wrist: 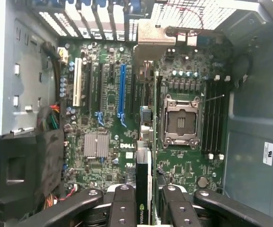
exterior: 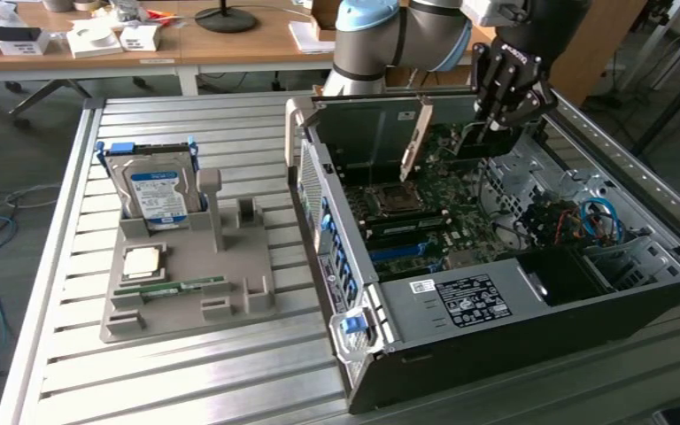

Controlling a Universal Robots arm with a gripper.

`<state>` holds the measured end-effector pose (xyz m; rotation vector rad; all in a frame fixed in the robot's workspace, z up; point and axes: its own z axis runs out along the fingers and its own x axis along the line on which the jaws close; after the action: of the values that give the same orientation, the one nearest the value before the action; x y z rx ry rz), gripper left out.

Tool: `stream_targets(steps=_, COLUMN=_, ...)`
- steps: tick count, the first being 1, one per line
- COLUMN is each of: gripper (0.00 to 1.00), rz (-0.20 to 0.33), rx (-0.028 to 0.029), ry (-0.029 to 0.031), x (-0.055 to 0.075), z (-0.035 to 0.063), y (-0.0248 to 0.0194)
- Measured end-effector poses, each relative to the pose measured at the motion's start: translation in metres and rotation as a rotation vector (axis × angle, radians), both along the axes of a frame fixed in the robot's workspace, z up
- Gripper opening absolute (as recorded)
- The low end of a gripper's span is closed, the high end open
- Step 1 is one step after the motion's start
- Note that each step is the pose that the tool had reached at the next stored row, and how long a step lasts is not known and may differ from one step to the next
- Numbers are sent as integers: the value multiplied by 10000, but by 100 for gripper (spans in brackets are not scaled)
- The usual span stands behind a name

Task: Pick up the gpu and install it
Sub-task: 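Insert the gpu into the slot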

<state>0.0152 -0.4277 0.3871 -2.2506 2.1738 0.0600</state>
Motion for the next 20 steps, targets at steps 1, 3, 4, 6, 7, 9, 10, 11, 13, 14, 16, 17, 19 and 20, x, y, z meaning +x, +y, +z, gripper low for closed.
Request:
stream_targets(steps=1, gripper=26, rz=14, rx=0, ry=-6, x=-2, z=0, y=0)
stream_targets(steps=3, gripper=26, rz=15, rx=2, ry=-7, x=-2, z=-1, y=0)
stream_targets(steps=4, gripper=26, rz=14, rx=2, ry=-7, x=-2, z=-1, y=0)
stream_targets(steps=6, gripper=26, rz=12, rx=2, ry=-13, x=-6, z=-2, y=0)
stream_targets(steps=7, gripper=26, rz=9, rx=4, ry=-21, x=-14, z=-4, y=0)
stream_targets(steps=9, gripper=26, rz=3, rx=5, ry=-68, x=-50, z=-11, y=1)
stream_targets(steps=10, gripper=26, rz=3, rx=2, ry=-110, x=-77, z=-15, y=0)
stream_targets(steps=11, gripper=26, rz=3, rx=4, ry=-143, x=-106, z=-24, y=0)
stream_targets(steps=13, gripper=26, rz=2, rx=4, ry=-163, x=-158, z=-48, y=0)
stream_targets(steps=14, gripper=26, rz=0, rx=3, ry=-165, x=-181, z=-61, y=0)
stream_targets(steps=16, gripper=26, rz=-1, rx=3, ry=-167, x=-202, z=-84, y=0)
stream_targets(steps=17, gripper=26, rz=0, rx=2, ry=-167, x=-202, z=-88, y=0)
stream_targets(steps=19, gripper=26, rz=1, rx=-1, ry=-166, x=-202, z=-89, y=0)
stream_targets(steps=20, gripper=26, rz=1, rx=5, ry=-168, x=-202, z=-96, y=0)
